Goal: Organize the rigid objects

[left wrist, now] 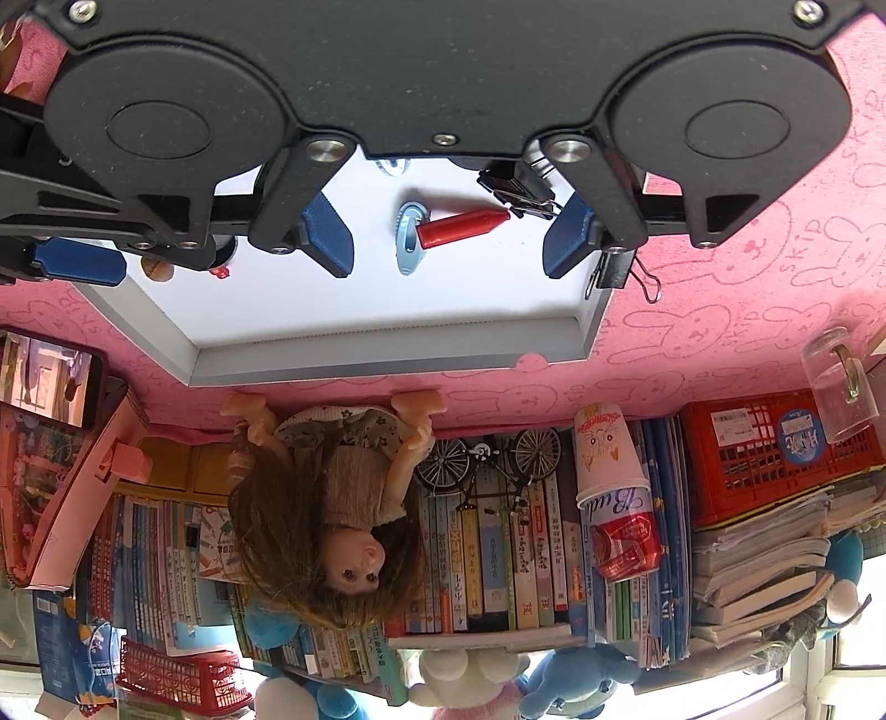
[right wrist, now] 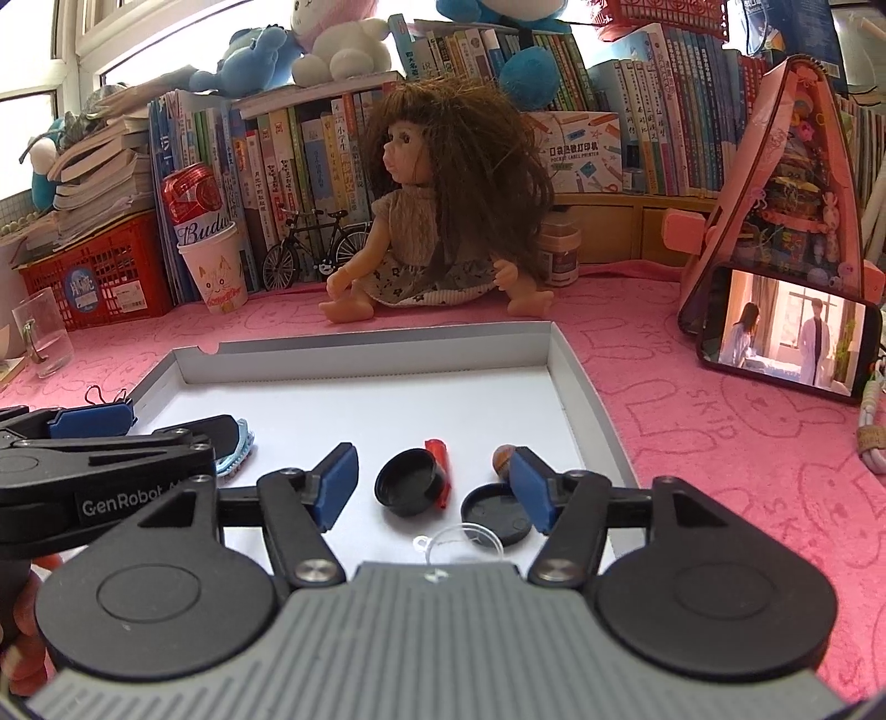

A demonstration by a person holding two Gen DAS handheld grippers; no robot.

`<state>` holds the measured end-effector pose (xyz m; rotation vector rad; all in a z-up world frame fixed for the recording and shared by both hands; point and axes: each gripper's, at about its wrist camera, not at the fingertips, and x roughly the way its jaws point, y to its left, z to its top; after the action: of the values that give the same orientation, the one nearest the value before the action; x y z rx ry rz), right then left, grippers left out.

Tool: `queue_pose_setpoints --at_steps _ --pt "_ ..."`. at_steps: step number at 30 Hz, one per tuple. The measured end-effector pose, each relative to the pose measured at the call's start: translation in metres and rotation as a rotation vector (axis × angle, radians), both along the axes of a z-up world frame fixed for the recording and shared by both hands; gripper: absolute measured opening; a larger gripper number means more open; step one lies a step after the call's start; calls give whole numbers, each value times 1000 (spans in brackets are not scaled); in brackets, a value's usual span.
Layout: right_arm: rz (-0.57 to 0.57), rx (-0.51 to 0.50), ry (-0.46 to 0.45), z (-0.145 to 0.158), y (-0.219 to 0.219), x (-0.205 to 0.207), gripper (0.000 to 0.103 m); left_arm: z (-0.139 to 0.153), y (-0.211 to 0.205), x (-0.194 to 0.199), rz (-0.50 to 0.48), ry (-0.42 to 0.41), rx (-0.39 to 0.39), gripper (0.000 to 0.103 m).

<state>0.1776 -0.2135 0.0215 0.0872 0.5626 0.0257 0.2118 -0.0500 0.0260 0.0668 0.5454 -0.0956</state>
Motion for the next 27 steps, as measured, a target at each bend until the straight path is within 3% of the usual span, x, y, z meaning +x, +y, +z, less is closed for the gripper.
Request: queue_pose_setpoints --at_steps 7,27 --pt "-9 -30 -12 8 1 -9 81 8 2 -14 -5 -17 19 76" --pt "15 -52 -47 20 6 -36 84 20 15 -46 4 -26 -5 78"
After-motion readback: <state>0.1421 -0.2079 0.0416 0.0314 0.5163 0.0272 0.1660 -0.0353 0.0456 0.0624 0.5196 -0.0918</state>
